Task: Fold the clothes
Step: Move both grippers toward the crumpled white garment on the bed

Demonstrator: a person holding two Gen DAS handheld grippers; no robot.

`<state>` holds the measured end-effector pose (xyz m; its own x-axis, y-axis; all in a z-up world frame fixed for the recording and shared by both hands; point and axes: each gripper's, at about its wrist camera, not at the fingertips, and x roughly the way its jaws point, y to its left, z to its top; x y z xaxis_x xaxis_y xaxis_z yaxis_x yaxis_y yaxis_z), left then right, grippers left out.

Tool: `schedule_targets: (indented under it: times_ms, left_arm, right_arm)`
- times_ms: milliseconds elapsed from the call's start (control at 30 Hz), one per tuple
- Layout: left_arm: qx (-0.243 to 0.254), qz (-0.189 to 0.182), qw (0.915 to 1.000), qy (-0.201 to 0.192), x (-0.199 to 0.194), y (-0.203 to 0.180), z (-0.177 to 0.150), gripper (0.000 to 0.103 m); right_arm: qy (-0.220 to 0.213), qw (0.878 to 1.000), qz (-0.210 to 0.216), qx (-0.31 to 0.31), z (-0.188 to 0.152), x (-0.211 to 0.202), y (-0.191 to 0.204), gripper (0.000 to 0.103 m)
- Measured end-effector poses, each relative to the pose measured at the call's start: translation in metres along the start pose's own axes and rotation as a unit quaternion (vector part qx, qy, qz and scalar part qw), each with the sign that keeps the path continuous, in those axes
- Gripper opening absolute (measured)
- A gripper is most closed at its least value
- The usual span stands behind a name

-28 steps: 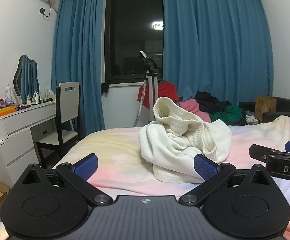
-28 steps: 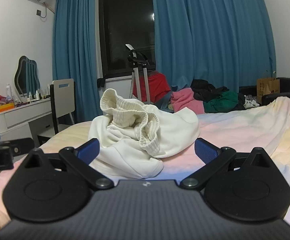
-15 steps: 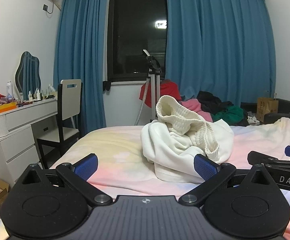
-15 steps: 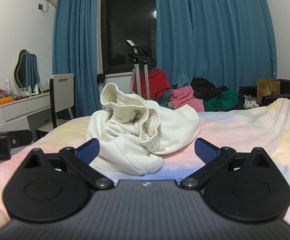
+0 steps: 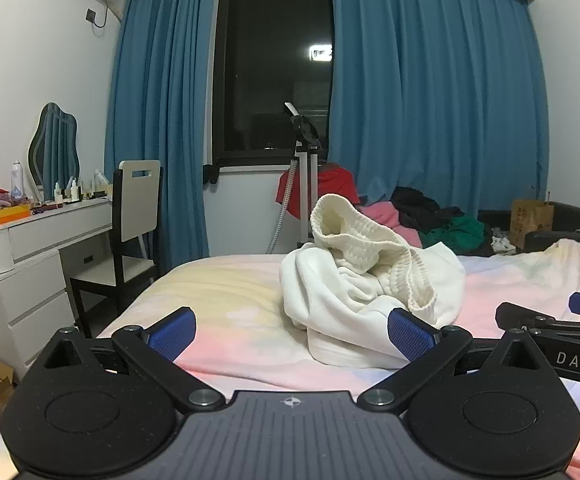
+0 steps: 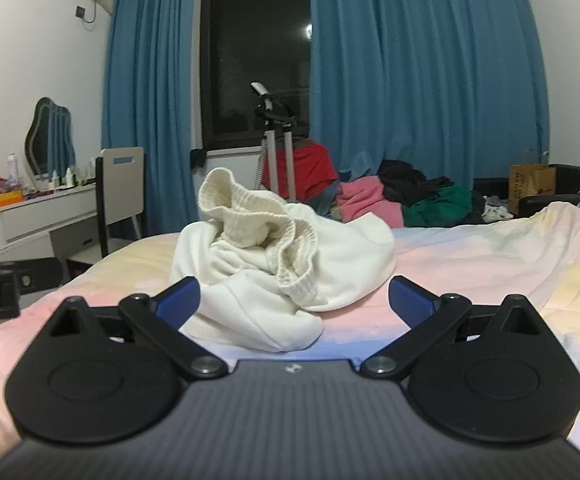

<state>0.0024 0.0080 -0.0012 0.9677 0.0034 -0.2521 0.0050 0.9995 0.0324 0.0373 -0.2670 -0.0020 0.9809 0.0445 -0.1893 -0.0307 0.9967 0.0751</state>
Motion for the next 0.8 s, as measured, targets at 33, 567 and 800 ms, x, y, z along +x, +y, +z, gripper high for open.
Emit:
schedule_targets:
  times_ms: [33, 567, 800]
  left_arm:
    - [-0.001, -0.001, 1.0000, 0.000, 0.000, 0.000, 0.000, 0.103]
    - [-0.023, -0.002, 0.9997, -0.008, 0.000, 0.006, -0.001, 0.076]
    - [-0.027, -0.026, 0.9993, 0.010, -0.001, 0.006, 0.002, 0.043]
  right_arm:
    - [-0.002, 1.000, 0.000, 0.002, 0.000, 0.000, 0.000, 0.091]
    - [-0.017, 0.999, -0.018, 0.033, -0.004, -0.003, -0.004, 0.040]
    - [0.022, 0.996, 0.003, 0.085, -0.005, 0.001, -0.017, 0.024]
